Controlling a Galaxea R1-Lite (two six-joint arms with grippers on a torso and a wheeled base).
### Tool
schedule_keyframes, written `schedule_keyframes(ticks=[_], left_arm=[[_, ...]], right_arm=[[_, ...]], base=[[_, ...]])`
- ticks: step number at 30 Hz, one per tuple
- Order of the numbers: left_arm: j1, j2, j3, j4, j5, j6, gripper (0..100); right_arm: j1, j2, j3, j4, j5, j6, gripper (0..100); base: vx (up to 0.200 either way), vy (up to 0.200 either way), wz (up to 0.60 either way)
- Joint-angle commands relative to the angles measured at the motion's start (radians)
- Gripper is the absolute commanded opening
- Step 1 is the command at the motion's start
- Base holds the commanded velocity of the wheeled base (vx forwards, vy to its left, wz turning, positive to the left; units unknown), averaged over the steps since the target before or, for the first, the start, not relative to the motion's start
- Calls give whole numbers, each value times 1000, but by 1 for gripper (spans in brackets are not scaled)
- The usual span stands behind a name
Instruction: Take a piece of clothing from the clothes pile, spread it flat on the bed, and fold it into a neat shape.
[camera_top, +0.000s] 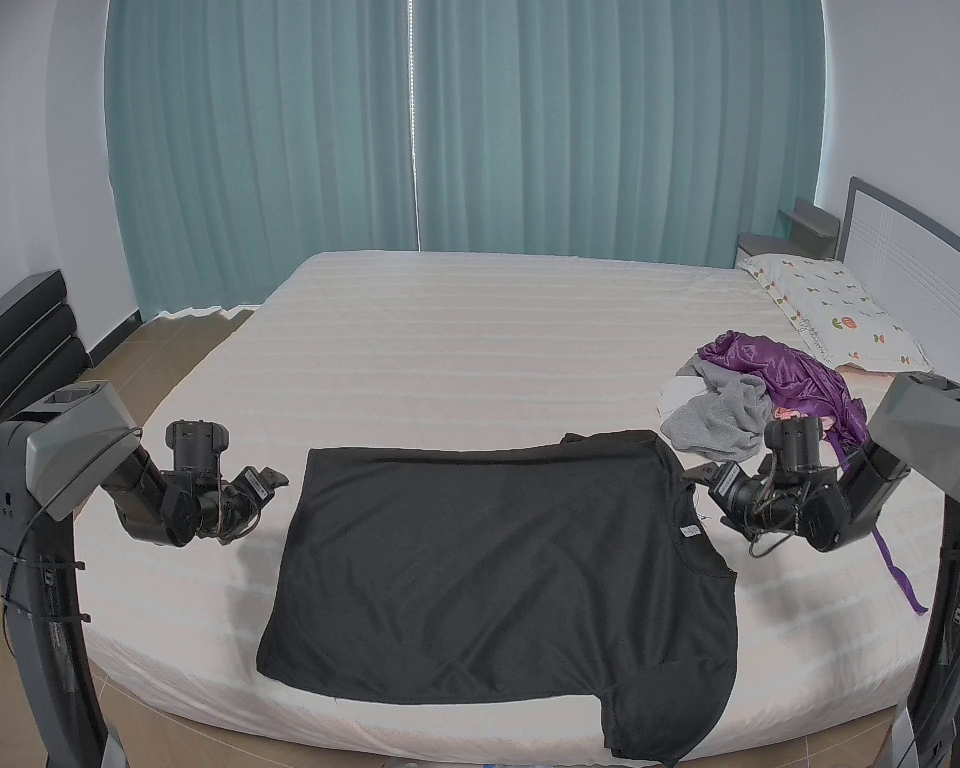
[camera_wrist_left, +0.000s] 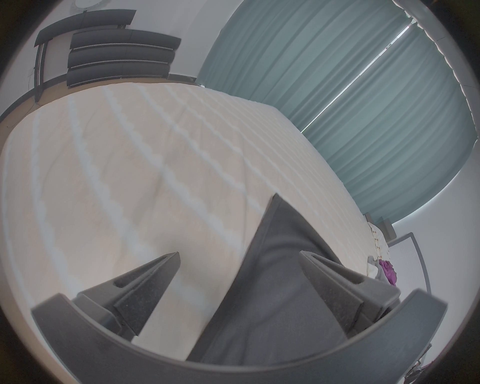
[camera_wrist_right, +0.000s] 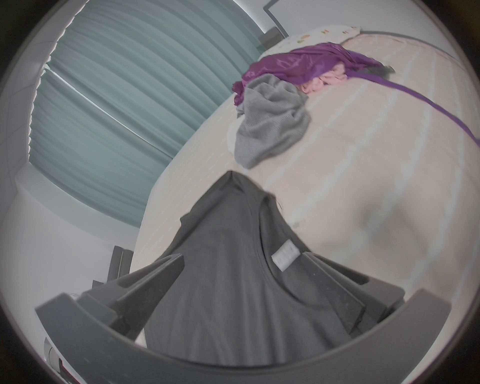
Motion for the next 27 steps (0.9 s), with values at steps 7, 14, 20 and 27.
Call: schedule_keyframes(ticks=[7,14,20,27], left_arm=[[-75,-312,707,-310,-85,-82,100],[-75,-310,742,-344,-95,-88,100],[-73,-317,751,-346,-93,-122,100],[-95,-323,753,-346,-93,-160,100]], right_arm=[[30,-276,708,-341,180,135,100],[30,-239,727,-341,205,143,100],[31,-234,732,-343,206,143,100],[31,-222,750,-392,205,168,100]], base=[[-114,0,0],[-57,0,0],[0,0,0],[0,-86,0]])
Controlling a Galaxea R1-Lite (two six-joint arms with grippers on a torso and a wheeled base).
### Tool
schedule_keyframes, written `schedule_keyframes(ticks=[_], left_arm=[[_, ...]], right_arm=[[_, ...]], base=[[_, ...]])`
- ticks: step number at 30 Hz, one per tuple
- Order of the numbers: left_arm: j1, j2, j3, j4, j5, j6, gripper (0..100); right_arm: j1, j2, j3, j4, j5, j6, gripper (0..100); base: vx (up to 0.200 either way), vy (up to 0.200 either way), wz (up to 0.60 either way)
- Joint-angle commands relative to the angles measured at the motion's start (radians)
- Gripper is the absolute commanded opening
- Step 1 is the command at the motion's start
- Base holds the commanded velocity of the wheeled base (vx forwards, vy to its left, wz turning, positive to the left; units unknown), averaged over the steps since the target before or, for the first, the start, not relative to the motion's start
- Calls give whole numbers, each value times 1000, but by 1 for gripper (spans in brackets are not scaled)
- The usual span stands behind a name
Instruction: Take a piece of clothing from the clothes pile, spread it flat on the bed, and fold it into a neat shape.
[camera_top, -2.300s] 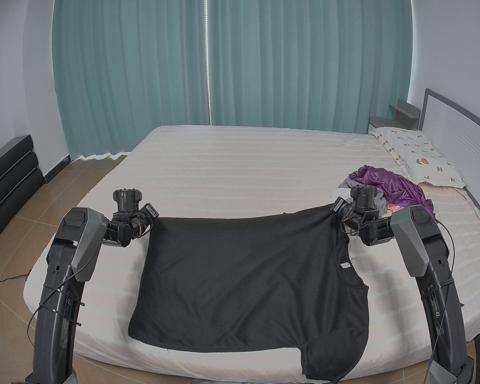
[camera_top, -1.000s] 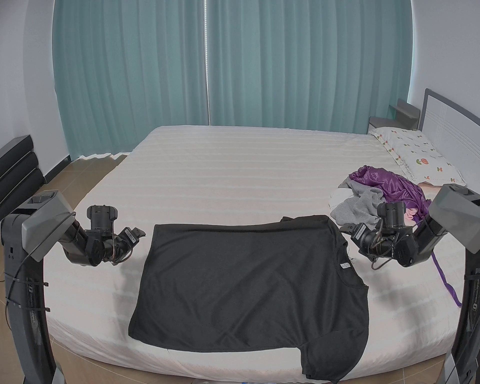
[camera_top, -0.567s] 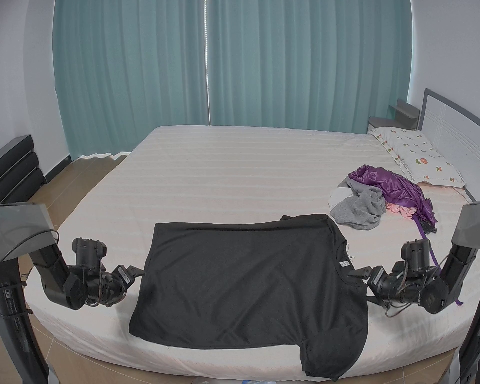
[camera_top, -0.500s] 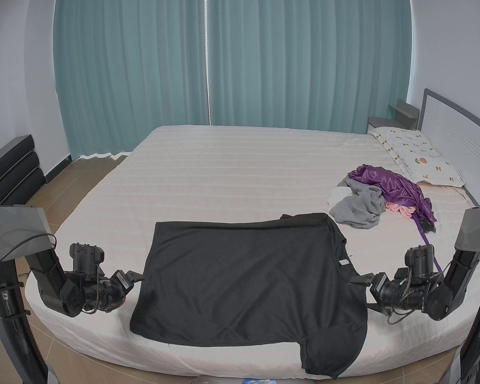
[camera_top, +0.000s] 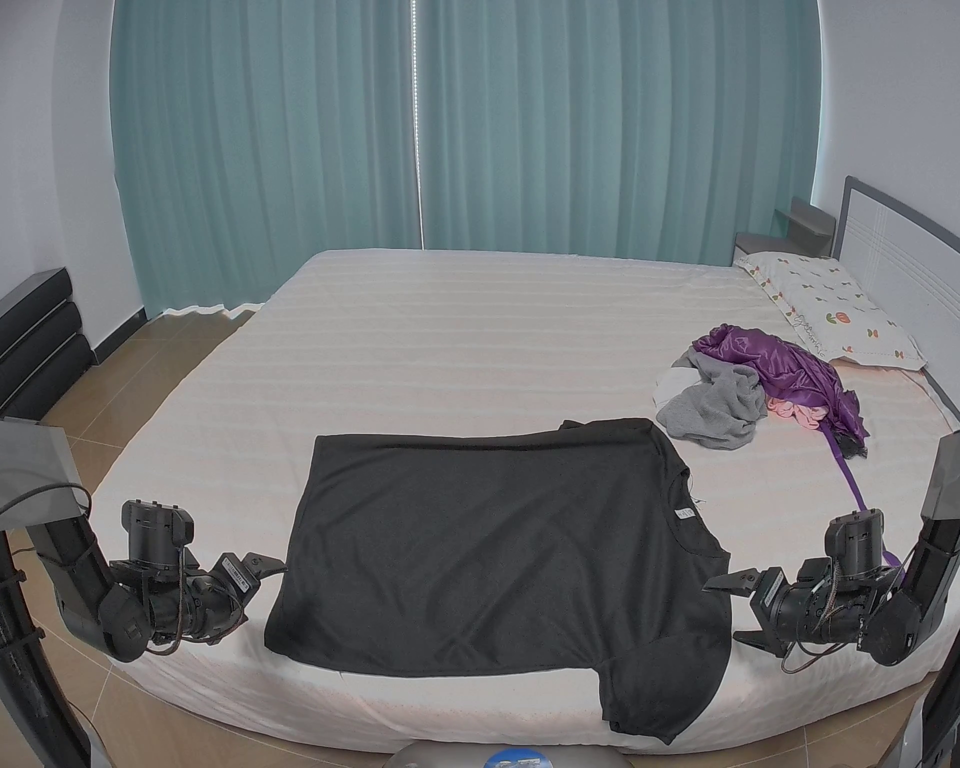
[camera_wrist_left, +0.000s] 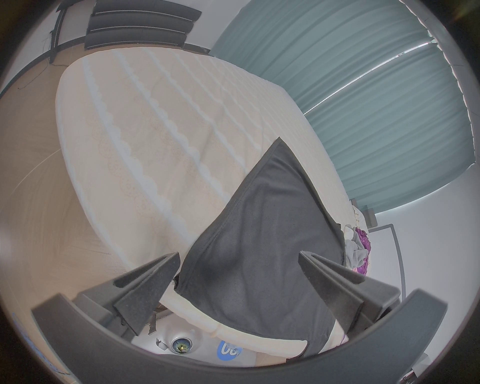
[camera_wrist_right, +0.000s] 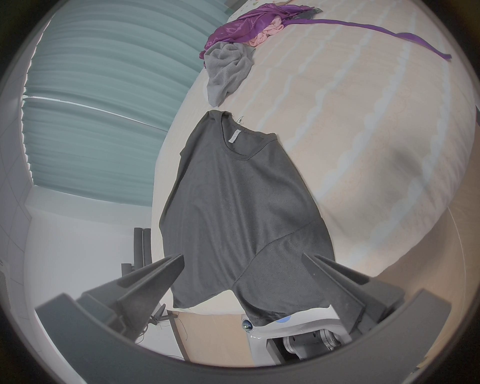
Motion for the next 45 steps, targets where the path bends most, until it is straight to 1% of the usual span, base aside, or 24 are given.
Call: schedule_keyframes(ticks=[1,9,18,30,36,40,43,45], left_arm=[[-19,-4,4,-1,1,-6,100],[-20,-17,18,-1,0,-6,100],[-19,-19,17,-1,1,-8,100],[-19,-10,26,1,0,-6,100],[-17,-2,34,1,3,3,100],[-17,24,43,-1,11,18,100],[0,35,44,-1,4,64,100],[26,38,44,-1,-9,119,100]], right_arm=[[1,18,16,-28,0,10,100],[10,62,53,-128,-4,10,100],[16,90,80,-208,-4,10,100],[16,95,80,-209,-4,10,100],[16,96,80,-209,-4,10,100],[16,96,80,-209,-4,10,100],[16,96,79,-209,-3,10,100],[16,96,79,-209,-1,10,100]], base=[[0,-200,0],[0,-200,0],[0,0,0],[-200,0,0],[0,0,0],[0,0,0],[0,0,0],[0,0,0]])
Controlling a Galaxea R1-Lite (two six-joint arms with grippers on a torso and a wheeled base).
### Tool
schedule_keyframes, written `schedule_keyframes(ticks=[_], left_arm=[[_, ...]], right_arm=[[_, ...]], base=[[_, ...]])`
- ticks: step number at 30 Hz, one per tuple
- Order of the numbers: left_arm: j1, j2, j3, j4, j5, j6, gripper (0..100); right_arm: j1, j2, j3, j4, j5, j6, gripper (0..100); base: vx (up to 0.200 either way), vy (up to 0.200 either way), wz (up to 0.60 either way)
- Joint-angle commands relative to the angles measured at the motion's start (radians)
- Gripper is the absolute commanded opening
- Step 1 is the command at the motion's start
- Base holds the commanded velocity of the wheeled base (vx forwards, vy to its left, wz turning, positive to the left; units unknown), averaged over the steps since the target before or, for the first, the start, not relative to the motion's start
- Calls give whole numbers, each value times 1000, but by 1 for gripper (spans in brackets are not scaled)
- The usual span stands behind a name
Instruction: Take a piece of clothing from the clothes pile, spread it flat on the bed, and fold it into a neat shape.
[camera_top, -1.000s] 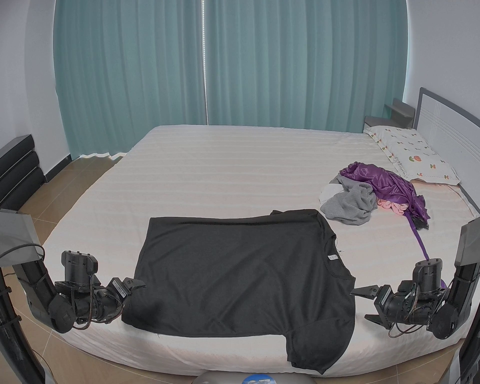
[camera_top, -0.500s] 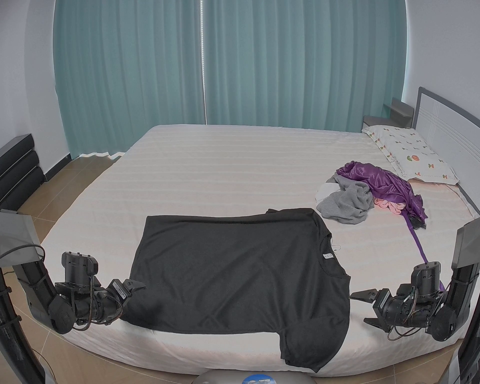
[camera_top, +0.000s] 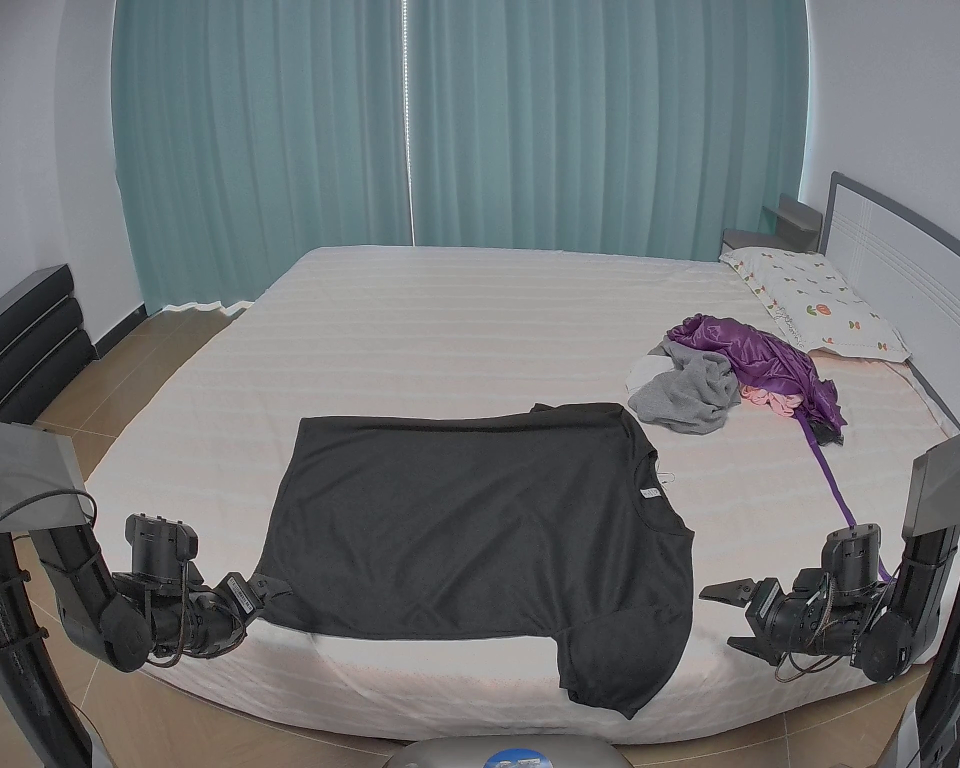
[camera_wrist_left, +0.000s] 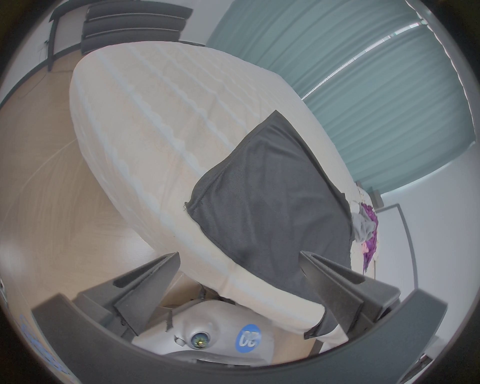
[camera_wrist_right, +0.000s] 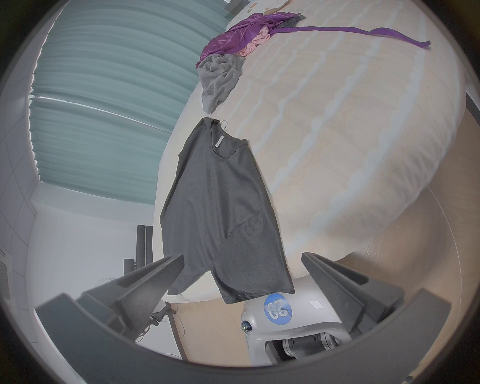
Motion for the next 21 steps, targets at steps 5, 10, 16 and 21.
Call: schedule_keyframes(ticks=[5,10,16,21], left_arm=[[110,47,-9,1,-119,206,100],[118,122,-58,0,-133,278,100],[118,151,-83,1,-130,373,100],[106,184,-135,3,-129,378,100]], right_arm=[[0,2,-1,-1,3,0,100],[0,2,-6,-1,3,2,100],[0,4,-8,-1,5,2,100],[0,4,-6,-1,5,2,100]], base=[[0,0,0],[0,0,0],[0,0,0],[0,0,0]])
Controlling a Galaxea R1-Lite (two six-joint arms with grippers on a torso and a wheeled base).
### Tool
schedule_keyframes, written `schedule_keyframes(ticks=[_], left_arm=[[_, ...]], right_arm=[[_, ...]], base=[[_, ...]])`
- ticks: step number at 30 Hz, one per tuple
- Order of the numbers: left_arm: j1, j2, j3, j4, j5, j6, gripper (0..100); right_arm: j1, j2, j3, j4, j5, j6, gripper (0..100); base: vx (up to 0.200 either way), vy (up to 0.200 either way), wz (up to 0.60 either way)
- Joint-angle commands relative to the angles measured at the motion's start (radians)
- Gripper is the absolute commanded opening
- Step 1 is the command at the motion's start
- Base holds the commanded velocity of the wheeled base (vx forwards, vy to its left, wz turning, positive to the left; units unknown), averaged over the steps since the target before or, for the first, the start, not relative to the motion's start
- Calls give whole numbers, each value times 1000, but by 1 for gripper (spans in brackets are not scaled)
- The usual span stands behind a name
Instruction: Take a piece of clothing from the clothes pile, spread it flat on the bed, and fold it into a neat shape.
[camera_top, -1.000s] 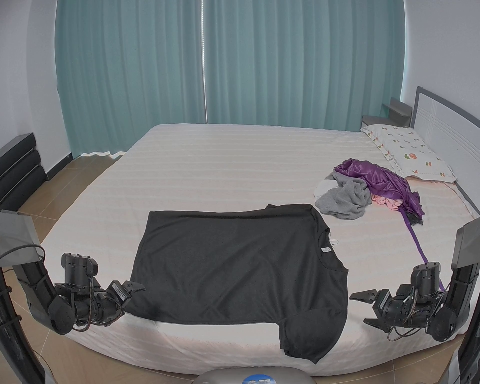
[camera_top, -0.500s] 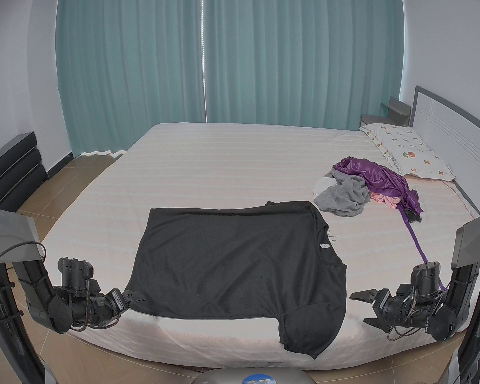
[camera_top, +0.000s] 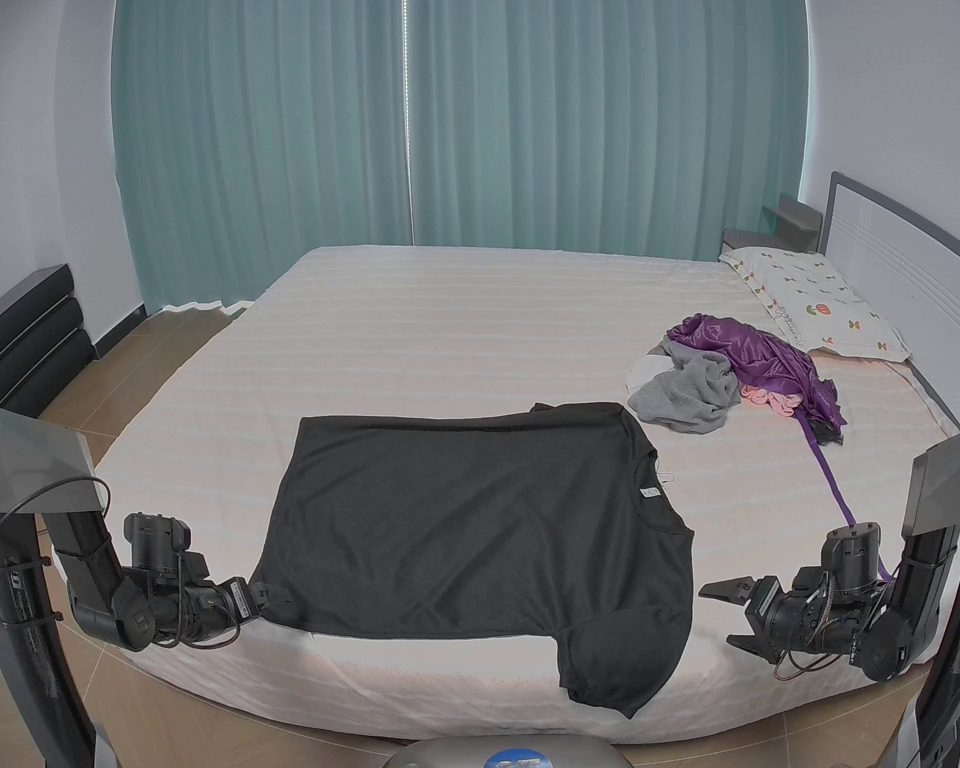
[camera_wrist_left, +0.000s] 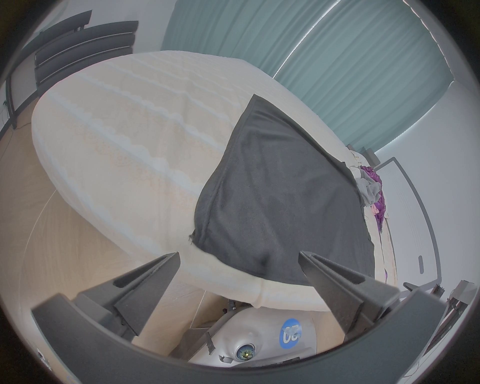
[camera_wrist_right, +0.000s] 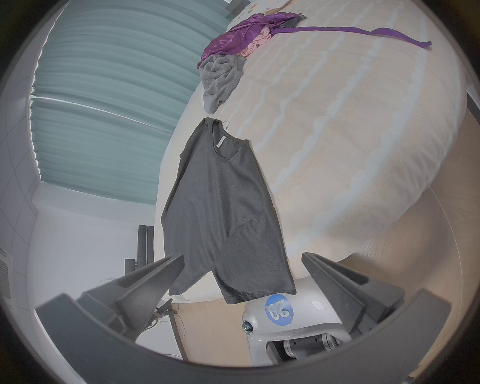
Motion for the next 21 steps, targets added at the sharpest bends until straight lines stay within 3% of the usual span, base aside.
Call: schedule_keyframes(ticks=[1,21], left_arm=[[-7,42,-35,1,1,1,100],[-32,102,-115,6,101,34,100]], right_arm=[[0,3,2,0,0,0,100],[0,1,3,-2,0,0,100]], base=[[0,0,0],[0,0,0]])
